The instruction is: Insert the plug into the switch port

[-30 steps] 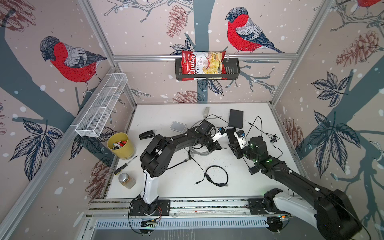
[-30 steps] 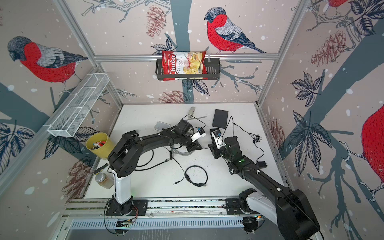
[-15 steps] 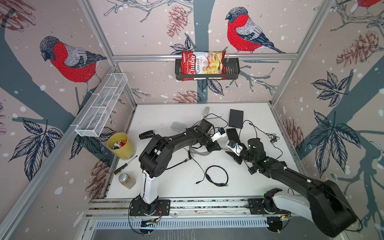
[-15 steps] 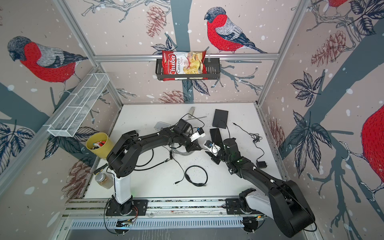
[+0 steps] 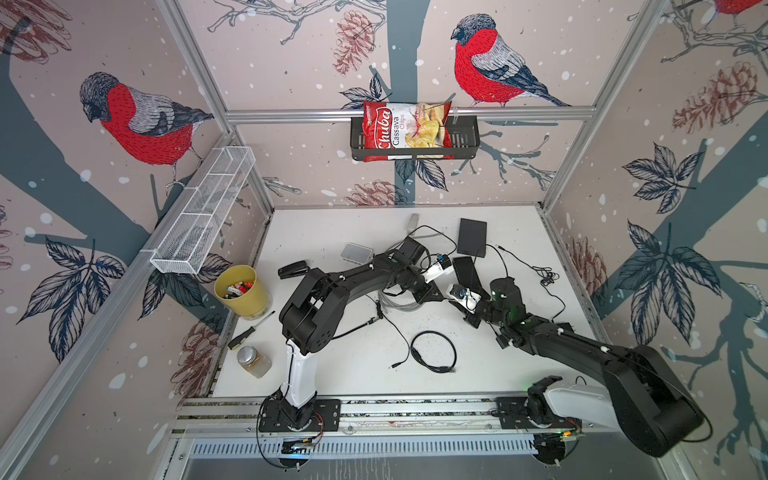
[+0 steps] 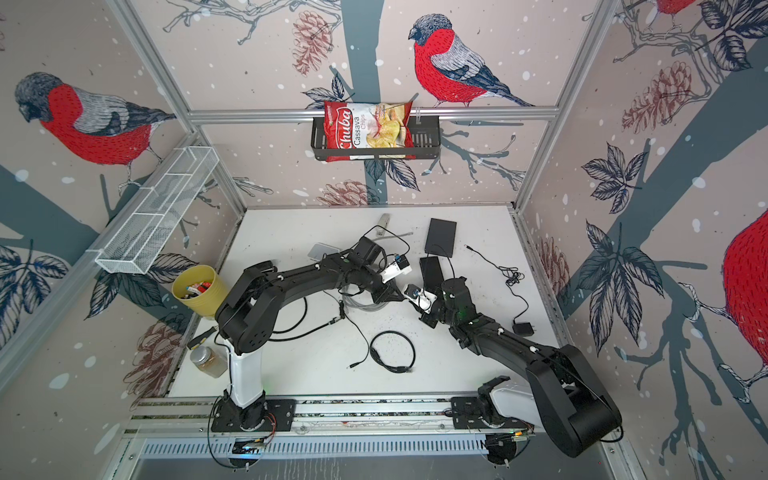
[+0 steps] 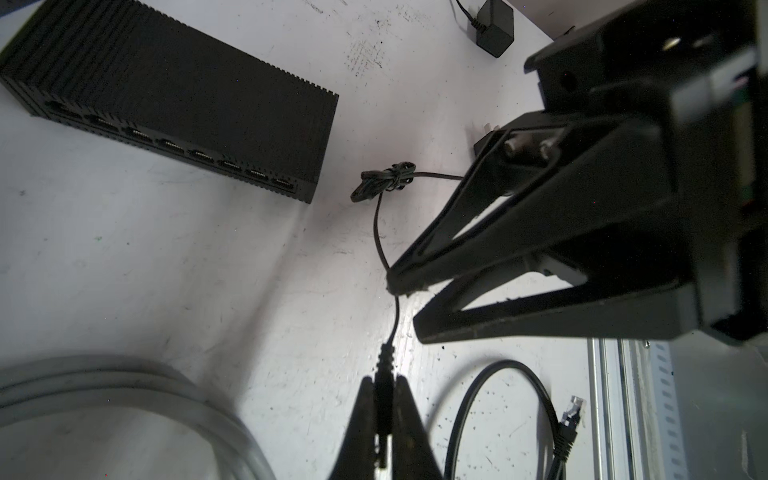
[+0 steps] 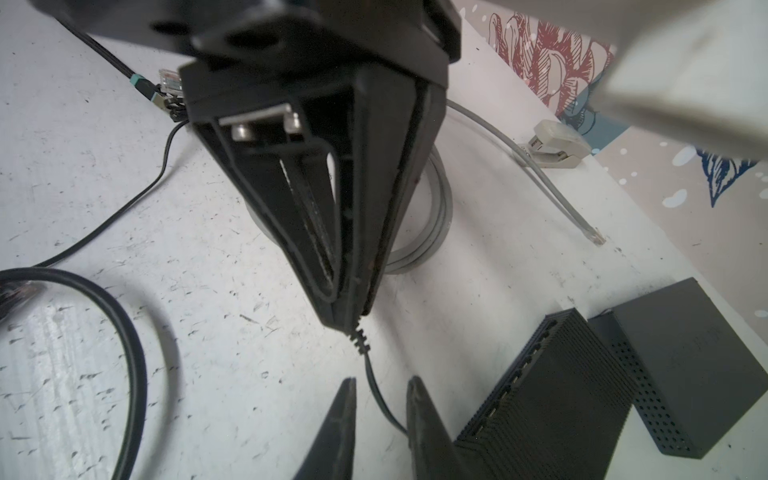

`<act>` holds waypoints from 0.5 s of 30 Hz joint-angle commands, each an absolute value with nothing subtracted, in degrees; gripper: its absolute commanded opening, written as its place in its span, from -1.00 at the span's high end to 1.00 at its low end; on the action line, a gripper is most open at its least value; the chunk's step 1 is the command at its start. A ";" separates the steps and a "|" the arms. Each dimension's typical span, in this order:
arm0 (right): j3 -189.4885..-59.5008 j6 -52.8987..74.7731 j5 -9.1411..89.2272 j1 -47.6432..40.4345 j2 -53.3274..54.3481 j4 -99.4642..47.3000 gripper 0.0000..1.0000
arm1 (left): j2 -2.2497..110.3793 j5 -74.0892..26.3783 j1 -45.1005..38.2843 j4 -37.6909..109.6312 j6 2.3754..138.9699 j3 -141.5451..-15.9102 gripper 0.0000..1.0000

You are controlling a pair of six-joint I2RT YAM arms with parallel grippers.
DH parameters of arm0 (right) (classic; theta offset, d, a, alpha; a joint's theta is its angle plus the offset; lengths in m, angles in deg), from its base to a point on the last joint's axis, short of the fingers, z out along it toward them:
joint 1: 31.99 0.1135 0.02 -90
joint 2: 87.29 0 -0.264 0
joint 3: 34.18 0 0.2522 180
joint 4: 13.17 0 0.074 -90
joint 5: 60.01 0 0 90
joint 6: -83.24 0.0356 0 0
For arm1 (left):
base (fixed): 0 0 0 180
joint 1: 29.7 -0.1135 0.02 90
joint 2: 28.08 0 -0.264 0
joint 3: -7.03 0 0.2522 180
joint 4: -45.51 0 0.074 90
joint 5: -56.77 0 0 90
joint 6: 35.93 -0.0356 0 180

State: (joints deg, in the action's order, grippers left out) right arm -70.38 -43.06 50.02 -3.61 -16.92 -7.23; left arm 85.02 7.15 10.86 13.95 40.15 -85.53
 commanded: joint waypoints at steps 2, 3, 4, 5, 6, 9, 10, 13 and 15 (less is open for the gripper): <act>-71.96 -44.77 51.19 -3.56 -15.75 -6.81 0.52 | 85.39 8.26 10.81 12.56 39.24 -86.43 1.00; -72.18 -44.89 50.92 -3.48 -15.75 -7.02 0.51 | 85.30 8.26 10.80 12.29 39.13 -86.44 1.00; -72.45 -45.07 50.63 -3.43 -14.24 -7.13 0.51 | 85.17 8.26 10.82 12.24 39.01 -86.46 1.00; -72.63 -45.08 50.41 -3.43 -13.86 -7.06 0.51 | 85.13 8.32 10.82 12.17 38.97 -86.51 1.00; -72.93 -45.17 50.45 -3.31 -13.50 -7.01 0.51 | 85.13 8.50 10.82 12.15 38.91 -86.56 1.00; -73.68 -45.76 51.12 -3.04 -12.54 -7.75 0.51 | 85.13 8.27 10.86 12.32 39.27 -86.52 1.00; -73.94 -45.92 51.38 -3.02 -12.18 -8.32 0.51 | 85.13 8.32 10.82 12.50 39.38 -86.50 1.00; -74.16 -46.14 50.95 -2.83 -11.91 -9.11 0.51 | 85.04 8.33 10.81 12.53 39.38 -86.52 1.00; -74.13 -46.40 50.65 -2.75 -11.89 -9.08 0.52 | 84.95 8.77 10.84 12.45 39.28 -86.49 1.00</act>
